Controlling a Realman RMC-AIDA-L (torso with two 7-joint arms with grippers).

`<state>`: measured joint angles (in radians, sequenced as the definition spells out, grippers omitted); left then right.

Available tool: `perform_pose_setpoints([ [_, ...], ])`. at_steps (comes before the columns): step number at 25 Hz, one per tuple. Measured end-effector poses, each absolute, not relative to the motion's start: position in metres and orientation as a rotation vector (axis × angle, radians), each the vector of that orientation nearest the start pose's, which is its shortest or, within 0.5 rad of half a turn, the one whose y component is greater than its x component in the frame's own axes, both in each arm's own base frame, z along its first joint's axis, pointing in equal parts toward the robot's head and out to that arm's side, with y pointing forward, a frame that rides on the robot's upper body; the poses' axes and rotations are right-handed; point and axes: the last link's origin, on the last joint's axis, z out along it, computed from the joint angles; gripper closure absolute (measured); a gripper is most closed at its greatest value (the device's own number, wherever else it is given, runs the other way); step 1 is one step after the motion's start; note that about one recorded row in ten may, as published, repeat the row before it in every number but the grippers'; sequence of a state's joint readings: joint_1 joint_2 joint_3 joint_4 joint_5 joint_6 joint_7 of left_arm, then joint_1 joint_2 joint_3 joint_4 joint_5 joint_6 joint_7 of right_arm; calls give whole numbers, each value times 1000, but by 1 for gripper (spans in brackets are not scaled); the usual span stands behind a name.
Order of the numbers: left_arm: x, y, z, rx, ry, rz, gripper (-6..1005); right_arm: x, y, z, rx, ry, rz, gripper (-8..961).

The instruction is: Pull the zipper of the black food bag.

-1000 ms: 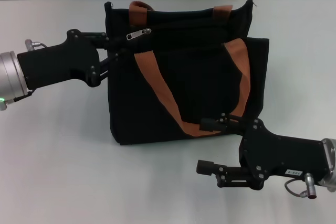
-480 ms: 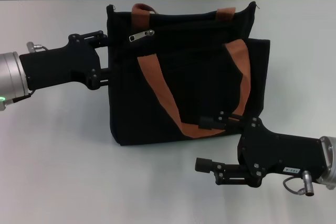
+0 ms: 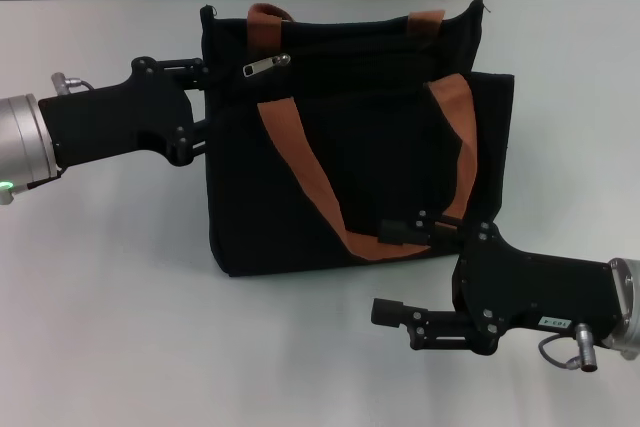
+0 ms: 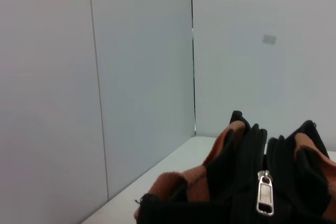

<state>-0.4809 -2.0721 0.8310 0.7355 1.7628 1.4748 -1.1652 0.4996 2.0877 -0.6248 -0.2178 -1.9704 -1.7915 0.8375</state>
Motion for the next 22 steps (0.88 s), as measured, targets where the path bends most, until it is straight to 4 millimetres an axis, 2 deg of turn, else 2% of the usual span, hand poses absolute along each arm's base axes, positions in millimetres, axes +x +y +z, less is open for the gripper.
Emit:
perform_pose_setpoints([
  [1, -247, 344, 15, -2601, -242, -731, 324, 253, 248, -54, -2785, 339, 1204, 182],
  [11, -244, 347, 15, -2587, -229, -745, 801, 252, 248, -52, -2773, 337, 1228, 185],
  [13, -241, 349, 18, -2567, -225, -778, 977, 250, 248, -50, -2765, 347, 1254, 186],
  [22, -231, 353, 23, -2525, -211, -857, 974, 250, 247, -46, -2736, 379, 1303, 189],
])
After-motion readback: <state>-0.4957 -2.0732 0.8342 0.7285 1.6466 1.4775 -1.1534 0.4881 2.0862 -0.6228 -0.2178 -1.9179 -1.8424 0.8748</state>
